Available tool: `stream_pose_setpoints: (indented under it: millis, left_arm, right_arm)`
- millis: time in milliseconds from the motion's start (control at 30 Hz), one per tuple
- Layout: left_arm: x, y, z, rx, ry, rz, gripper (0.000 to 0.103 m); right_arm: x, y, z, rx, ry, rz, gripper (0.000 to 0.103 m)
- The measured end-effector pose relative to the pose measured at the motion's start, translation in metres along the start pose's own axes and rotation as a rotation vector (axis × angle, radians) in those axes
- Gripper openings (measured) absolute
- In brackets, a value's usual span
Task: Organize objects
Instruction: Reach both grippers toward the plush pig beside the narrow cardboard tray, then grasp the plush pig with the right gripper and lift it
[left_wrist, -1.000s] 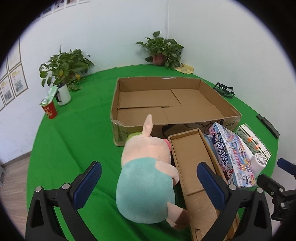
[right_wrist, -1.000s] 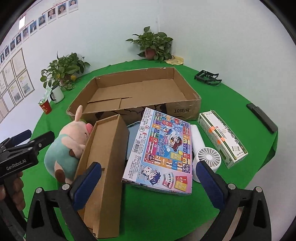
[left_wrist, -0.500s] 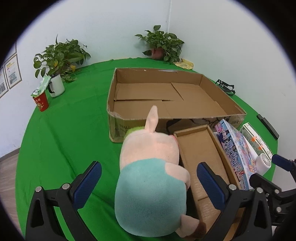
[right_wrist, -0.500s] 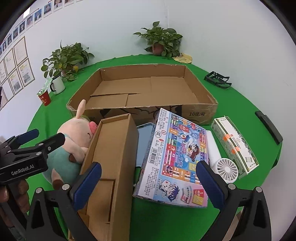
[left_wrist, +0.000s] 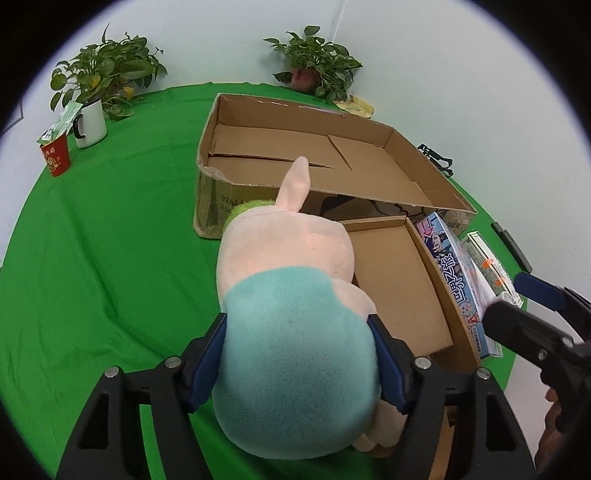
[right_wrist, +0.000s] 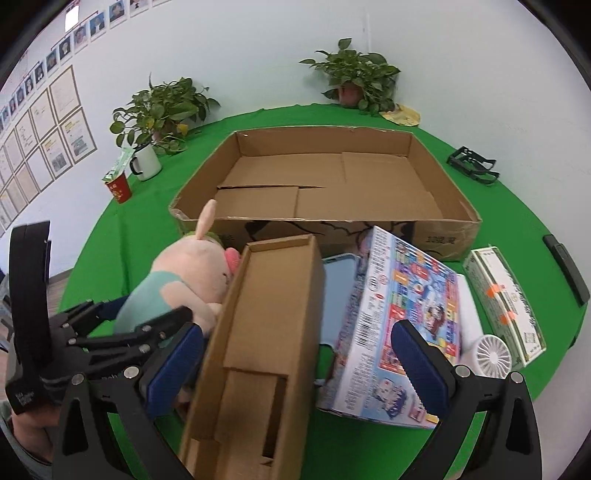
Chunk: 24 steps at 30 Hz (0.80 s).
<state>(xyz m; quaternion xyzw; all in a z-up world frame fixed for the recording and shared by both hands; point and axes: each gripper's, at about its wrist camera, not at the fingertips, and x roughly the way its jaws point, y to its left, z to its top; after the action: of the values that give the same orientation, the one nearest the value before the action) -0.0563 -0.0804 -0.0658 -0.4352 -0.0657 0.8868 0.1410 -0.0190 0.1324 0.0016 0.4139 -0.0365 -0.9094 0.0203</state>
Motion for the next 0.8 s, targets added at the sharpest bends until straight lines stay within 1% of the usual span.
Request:
stream_pose_setpoints:
  millis: [133,267,433,600,700,800]
  left_arm:
    - [-0.009,0.010,-0.007,-0.029,0.010,-0.009,0.069]
    - [-0.017,0.017,-0.015,-0.054,0.015,-0.020,0.068]
    - [-0.024,0.024,-0.019,-0.077,0.013,-0.052,0.068]
    - [-0.031,0.022,-0.022,-0.065,0.005,-0.080,0.066]
    - [-0.035,0.021,-0.026,-0.059,0.013,-0.092,0.066]
    - [-0.036,0.023,-0.030,-0.059,0.026,-0.090,0.066]
  right_arm:
    - [0.008,0.016,0.012,-0.018,0.013,0.062,0.103]
    - [0.022,0.040,0.019,-0.038,0.047,0.141,0.103]
    - [0.036,0.065,0.014,-0.059,0.092,0.211,0.103]
    - [0.048,0.081,0.008,-0.062,0.145,0.272,0.102]
    - [0.049,0.090,0.005,-0.075,0.160,0.300,0.100]
    - [0.053,0.103,0.002,-0.099,0.176,0.328,0.095]
